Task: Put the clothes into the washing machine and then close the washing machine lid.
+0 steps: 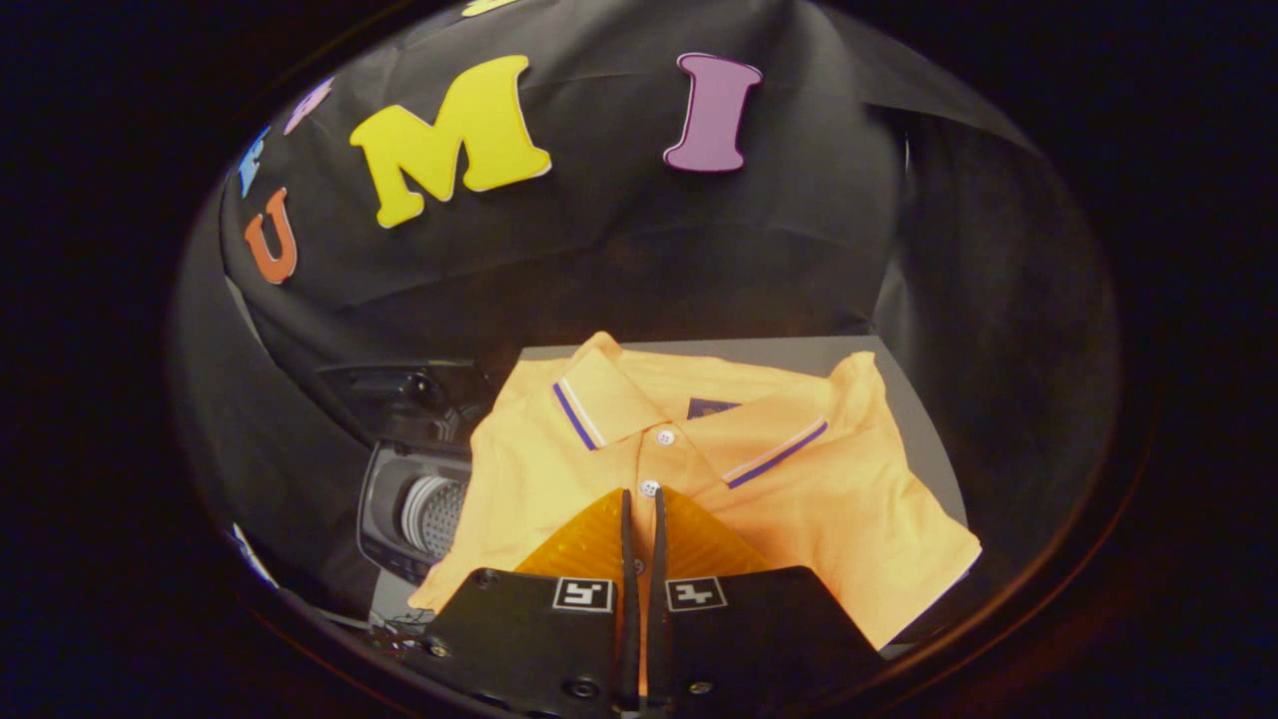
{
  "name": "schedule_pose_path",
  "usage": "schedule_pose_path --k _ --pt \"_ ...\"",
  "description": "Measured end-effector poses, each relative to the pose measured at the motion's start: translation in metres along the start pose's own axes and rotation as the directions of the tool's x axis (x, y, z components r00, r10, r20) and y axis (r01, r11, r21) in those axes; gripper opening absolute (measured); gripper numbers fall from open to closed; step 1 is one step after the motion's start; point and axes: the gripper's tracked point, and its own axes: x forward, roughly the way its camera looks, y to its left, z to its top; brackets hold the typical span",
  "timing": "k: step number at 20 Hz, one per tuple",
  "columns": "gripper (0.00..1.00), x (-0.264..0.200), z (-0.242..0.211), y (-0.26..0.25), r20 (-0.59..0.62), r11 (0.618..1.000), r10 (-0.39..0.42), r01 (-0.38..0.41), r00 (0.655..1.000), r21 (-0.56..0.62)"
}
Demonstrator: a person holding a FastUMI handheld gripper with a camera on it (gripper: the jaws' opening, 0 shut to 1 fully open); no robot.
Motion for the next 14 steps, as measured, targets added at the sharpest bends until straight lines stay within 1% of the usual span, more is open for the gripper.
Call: schedule_pose_path --k 5,9,14 --pt "0.06 -0.018 0.020 0.032 0.025 0.999 0.047 -0.048 0.999 0.022" --pt "0.06 -0.030 0.031 0.069 0.039 0.996 0.084 -0.085 0.996 0.001" --pt "0.06 -0.032 0.035 0.119 0.037 0.992 0.123 -0.121 0.992 -0.036"
